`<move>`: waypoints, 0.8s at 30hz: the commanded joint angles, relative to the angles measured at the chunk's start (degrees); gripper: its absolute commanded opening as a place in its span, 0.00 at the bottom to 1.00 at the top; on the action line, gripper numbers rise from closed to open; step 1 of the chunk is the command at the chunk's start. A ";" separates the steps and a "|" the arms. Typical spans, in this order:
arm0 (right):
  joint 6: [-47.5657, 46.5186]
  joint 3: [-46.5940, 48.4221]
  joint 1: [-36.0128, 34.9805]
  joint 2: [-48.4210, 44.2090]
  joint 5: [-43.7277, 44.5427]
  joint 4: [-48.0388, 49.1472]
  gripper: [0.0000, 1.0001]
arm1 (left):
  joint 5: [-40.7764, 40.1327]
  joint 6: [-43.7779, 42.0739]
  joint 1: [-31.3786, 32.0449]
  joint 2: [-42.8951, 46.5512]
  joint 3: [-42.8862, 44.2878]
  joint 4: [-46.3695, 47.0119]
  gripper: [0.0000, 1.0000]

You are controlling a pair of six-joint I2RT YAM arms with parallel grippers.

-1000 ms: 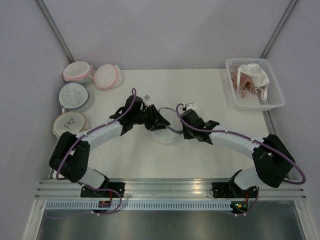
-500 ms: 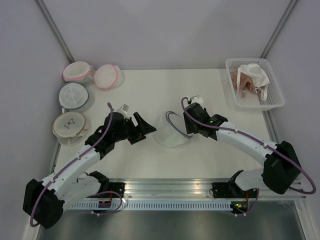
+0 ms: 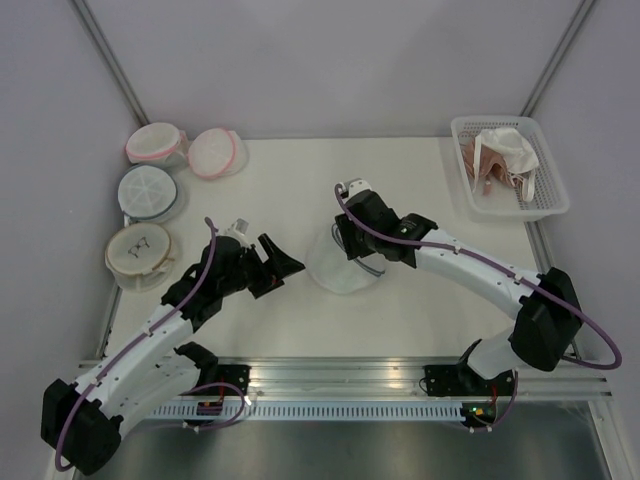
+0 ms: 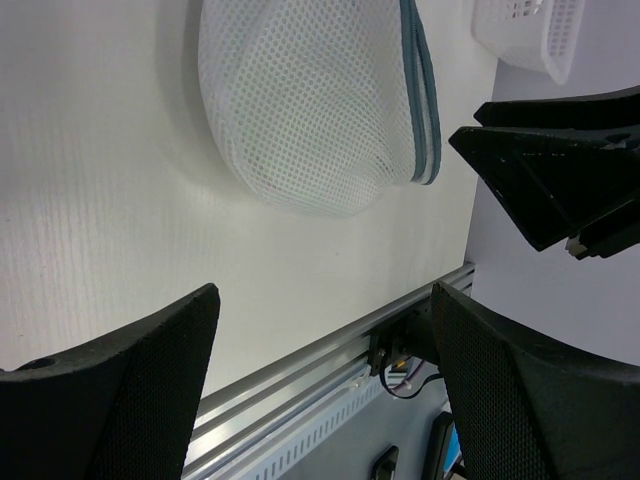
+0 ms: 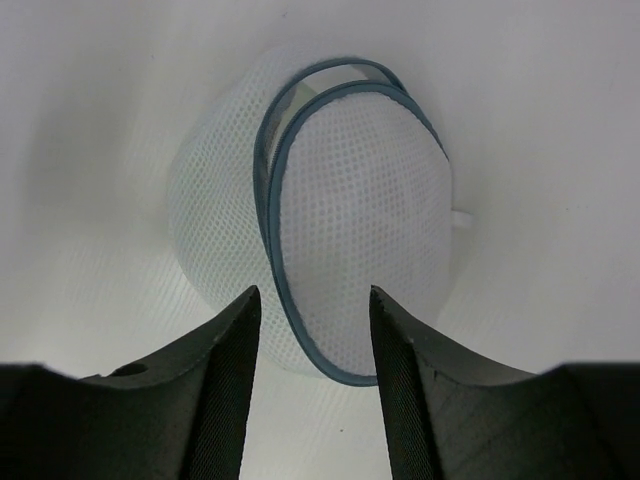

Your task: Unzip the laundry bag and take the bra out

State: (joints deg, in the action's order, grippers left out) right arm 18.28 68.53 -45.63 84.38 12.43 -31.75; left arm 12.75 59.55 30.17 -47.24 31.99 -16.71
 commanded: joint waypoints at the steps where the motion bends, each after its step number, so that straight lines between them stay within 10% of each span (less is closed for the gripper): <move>1: -0.79 3.27 -1.57 1.93 -1.00 -1.12 0.52 | -0.71 1.36 -0.20 1.45 -0.43 -0.25 0.90; 5: -0.79 3.36 -2.01 3.95 -1.18 -1.65 0.49 | -0.71 1.62 -0.20 1.54 -0.52 -0.25 0.90; 11: 1.40 4.24 -2.36 4.22 6.63 -3.76 0.02 | -0.54 1.71 -0.20 1.72 -0.96 -0.25 0.89; 20: 11.75 4.94 -2.19 -1.85 34.60 -13.14 0.01 | -0.45 1.10 -0.20 1.02 0.18 -0.34 0.89; 24: 31.49 5.65 2.45 -3.33 50.66 -30.96 0.00 | 0.08 1.01 -0.20 0.66 0.79 -0.34 0.88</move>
State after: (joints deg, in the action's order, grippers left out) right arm 34.15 72.38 -46.41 83.92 44.40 -47.81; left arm 12.53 60.16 30.17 -46.46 31.46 -17.52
